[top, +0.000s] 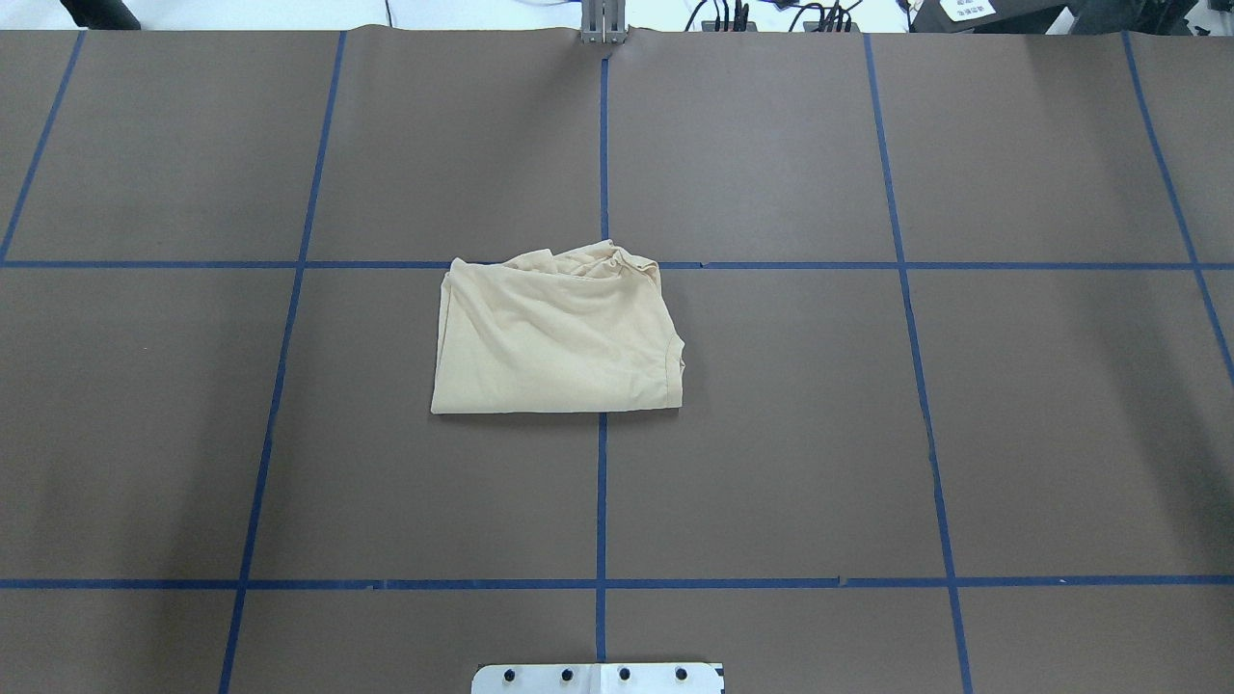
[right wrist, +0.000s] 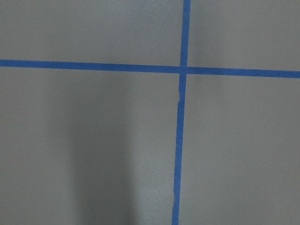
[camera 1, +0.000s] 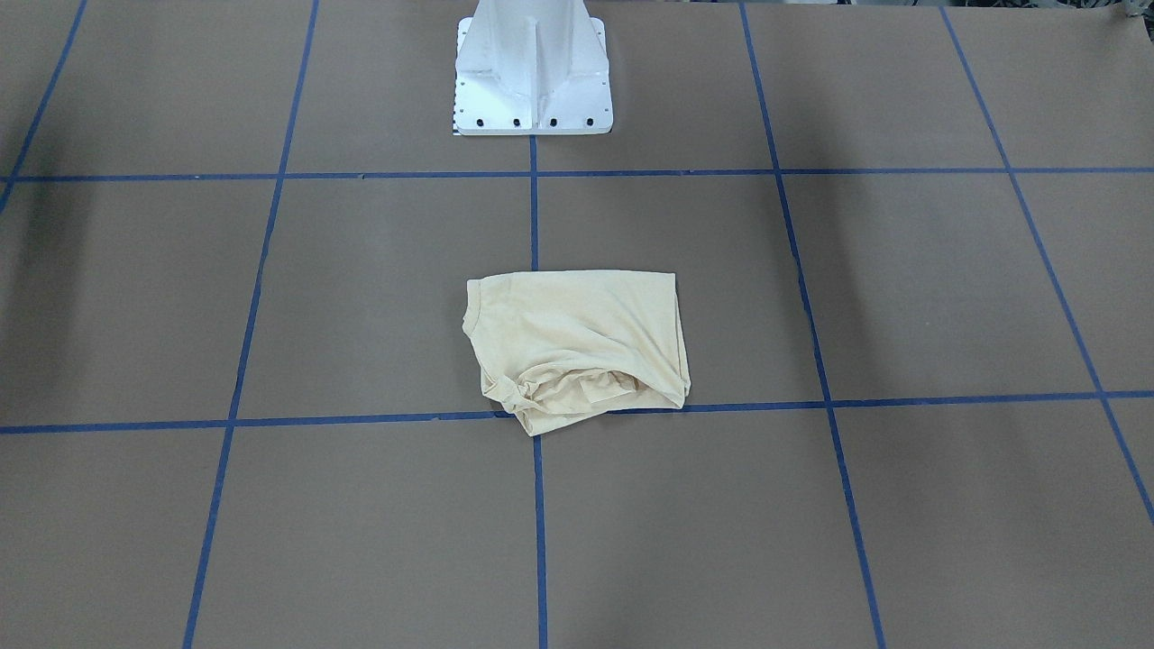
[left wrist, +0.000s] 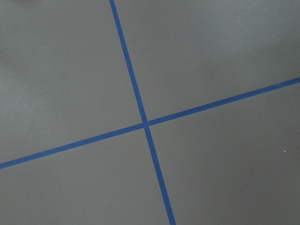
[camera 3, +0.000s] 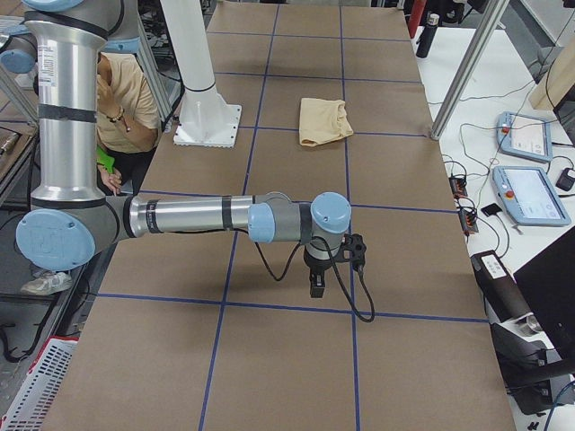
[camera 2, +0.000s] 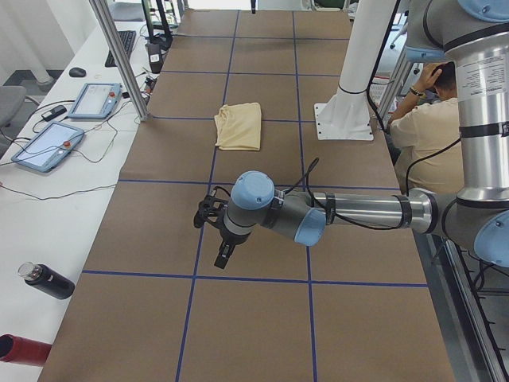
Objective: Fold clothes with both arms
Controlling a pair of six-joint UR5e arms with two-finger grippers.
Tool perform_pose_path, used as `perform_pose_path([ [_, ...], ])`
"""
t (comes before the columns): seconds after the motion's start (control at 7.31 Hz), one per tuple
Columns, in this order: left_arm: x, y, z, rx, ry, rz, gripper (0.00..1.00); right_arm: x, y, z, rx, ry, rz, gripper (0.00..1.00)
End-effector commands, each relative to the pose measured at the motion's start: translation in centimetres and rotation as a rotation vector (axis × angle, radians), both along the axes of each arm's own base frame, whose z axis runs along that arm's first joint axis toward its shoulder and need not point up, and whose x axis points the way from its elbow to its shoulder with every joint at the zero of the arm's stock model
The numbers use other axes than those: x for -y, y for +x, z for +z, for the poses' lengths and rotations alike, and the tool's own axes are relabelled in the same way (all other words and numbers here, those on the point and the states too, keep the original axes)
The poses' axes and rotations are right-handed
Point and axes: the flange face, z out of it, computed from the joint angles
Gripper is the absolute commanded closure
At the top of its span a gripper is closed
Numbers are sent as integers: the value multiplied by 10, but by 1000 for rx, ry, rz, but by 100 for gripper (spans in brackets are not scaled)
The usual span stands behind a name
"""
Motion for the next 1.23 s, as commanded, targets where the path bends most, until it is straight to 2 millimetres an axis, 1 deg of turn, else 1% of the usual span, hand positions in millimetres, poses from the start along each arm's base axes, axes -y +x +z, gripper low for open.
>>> perform_pose_path([
  [0.0, 11, 1, -12, -17, 10, 4, 0, 4, -1, -3, 1, 11, -4, 0],
  [0.14, 8, 1, -5, -16, -3, 5, 0, 2, 0, 0, -3, -2, 5, 0],
  [0.27, 4, 0, -6, -17, -4, 2, 0, -1, 0, -1, 0, -3, 5, 0],
  [0.41, 3, 0, -2, -15, -10, 3, 0, -1, 0, 2, -2, -8, 6, 0],
  [0.68, 3, -1, -8, -15, 1, 0, 0, -1, 0, 0, 0, -6, 6, 0],
  [1.09, 5, -1, -10, -15, 7, 0, 0, -1, 0, -1, 0, -2, 6, 0],
])
